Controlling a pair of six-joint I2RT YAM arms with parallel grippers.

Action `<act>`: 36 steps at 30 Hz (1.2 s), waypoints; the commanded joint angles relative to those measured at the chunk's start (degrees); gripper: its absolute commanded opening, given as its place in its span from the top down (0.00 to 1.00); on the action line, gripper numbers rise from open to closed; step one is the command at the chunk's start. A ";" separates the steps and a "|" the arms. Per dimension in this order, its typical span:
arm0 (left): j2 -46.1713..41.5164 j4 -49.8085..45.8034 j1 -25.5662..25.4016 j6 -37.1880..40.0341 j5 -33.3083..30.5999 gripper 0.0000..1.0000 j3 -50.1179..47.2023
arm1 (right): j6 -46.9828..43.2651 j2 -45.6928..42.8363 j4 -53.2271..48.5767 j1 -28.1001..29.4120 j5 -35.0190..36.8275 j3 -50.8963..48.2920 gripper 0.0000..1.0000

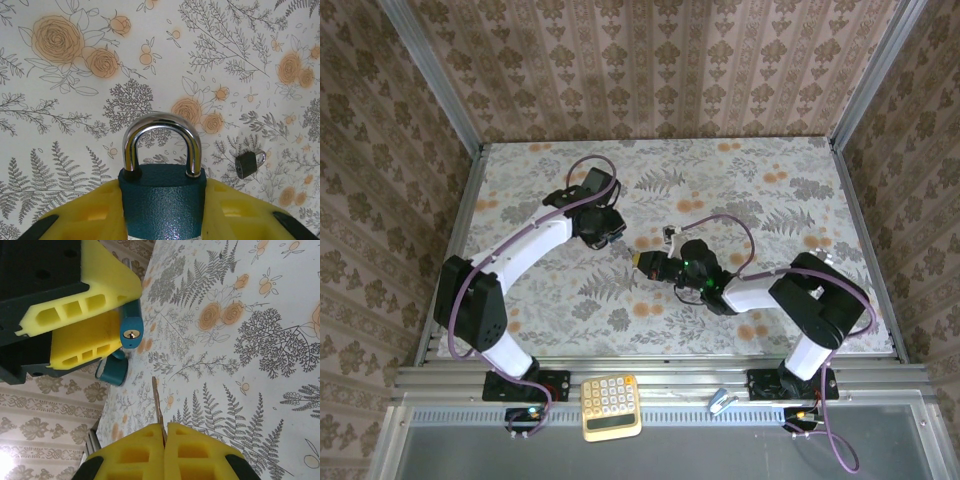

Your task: Unlock with the key

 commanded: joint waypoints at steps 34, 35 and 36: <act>-0.55 2.92 -1.78 -2.09 2.81 0.68 -0.97 | 2.08 3.40 4.22 -0.34 1.08 4.13 1.00; -0.50 2.97 -1.73 -2.08 2.79 0.68 -0.98 | 2.08 3.31 4.22 -0.47 1.28 4.00 1.00; -0.48 2.94 -1.80 -2.08 2.80 0.68 -0.98 | 2.07 3.02 3.92 -0.60 1.67 3.79 1.00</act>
